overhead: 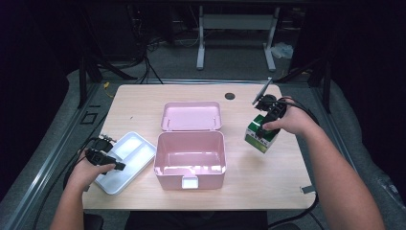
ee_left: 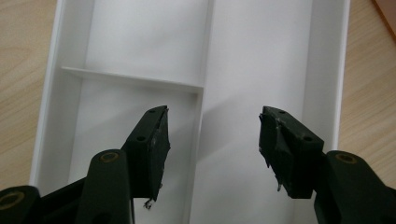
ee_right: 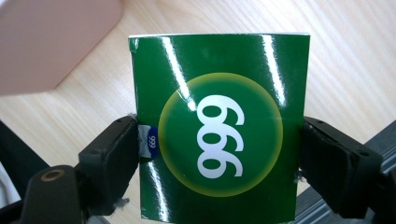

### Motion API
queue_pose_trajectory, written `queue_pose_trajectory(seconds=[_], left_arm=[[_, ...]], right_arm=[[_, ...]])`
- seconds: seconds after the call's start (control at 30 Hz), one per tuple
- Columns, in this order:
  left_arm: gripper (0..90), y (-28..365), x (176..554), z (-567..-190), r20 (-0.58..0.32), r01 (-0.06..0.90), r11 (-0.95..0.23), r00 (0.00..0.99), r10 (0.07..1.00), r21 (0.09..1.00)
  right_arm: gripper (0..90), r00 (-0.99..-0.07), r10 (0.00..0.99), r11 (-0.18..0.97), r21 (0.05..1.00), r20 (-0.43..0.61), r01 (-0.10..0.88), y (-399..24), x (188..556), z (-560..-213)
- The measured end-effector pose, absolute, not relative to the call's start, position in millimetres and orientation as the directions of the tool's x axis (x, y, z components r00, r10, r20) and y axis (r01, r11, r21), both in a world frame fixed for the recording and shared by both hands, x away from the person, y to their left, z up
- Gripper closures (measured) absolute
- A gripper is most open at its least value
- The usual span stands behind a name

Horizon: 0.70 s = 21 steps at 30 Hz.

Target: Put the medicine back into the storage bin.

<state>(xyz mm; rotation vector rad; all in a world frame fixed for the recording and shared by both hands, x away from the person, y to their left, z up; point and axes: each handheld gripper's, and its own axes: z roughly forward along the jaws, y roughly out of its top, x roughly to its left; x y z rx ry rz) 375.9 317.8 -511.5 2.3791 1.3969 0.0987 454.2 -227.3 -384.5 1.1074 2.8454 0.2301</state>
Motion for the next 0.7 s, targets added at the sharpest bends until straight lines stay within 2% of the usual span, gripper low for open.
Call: queue_pose_trajectory(seconds=[0.13, 0.37, 0.7], left_arm=[[42.9, 317.6, 375.9, -511.7, -0.131, 0.828, -0.433, 0.503, 0.854, 0.356], [42.9, 318.1, 375.8, -511.6, -0.129, 0.828, -0.435, 0.504, 0.854, 0.355], [42.9, 317.8, 375.9, -511.8, -0.13, 0.828, -0.436, 0.505, 0.853, 0.354]], right_arm=[[16.8, -0.817, 0.576, 0.809, 0.169, -0.039, 0.563, -217.7, 447.4, -377.2], [17.1, -0.898, 0.435, 0.893, 0.161, -0.067, 0.421, -201.9, 437.4, -370.9], [17.3, -0.935, 0.349, 0.932, 0.131, -0.057, 0.339, -187.6, 429.3, -358.7]])
